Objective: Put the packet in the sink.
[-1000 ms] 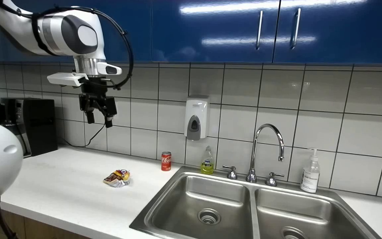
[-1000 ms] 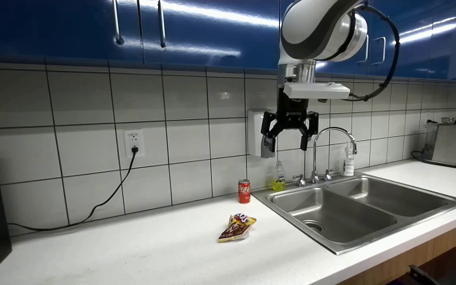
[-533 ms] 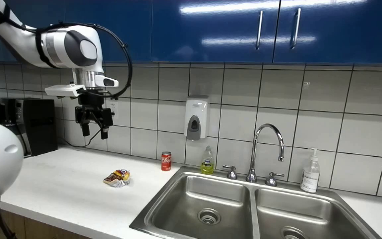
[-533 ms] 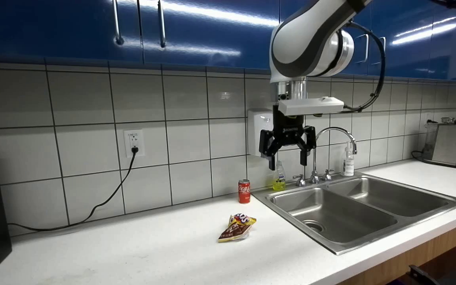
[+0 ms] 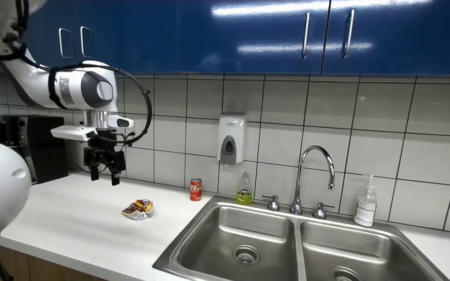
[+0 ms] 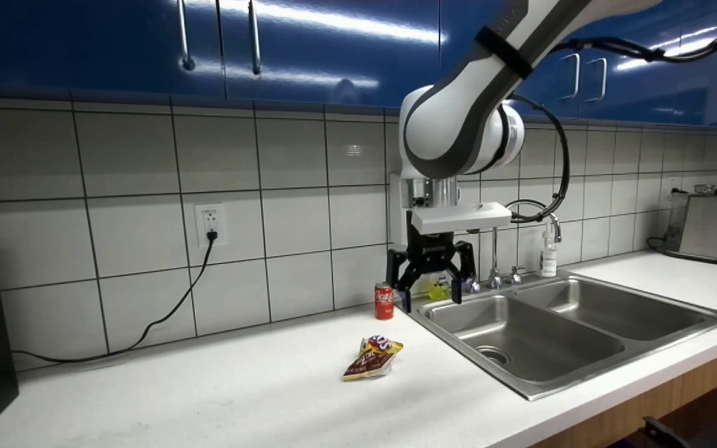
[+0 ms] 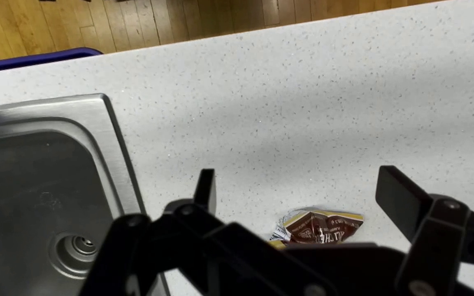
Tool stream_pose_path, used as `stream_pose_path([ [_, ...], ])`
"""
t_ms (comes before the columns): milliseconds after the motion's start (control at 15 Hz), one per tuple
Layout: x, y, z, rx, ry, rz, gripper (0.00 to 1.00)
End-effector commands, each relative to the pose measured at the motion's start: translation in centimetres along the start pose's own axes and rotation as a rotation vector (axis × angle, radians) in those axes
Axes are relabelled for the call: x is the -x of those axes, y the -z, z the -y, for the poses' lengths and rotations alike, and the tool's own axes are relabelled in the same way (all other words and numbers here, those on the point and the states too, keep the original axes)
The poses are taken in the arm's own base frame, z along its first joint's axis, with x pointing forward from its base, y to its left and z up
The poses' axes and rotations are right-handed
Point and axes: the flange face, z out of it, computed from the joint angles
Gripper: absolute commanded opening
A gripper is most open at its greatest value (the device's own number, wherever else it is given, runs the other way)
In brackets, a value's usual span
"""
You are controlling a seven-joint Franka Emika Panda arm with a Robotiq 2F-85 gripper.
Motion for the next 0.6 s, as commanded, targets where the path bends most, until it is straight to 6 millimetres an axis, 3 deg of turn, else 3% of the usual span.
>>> stream_pose_path([
  [0,-1.4,-2.6,1.3,0.003,-0.016,-0.017,1.00],
  [533,-4.9,-6.0,4.6,0.033,-0.034,-0.051,1.00],
])
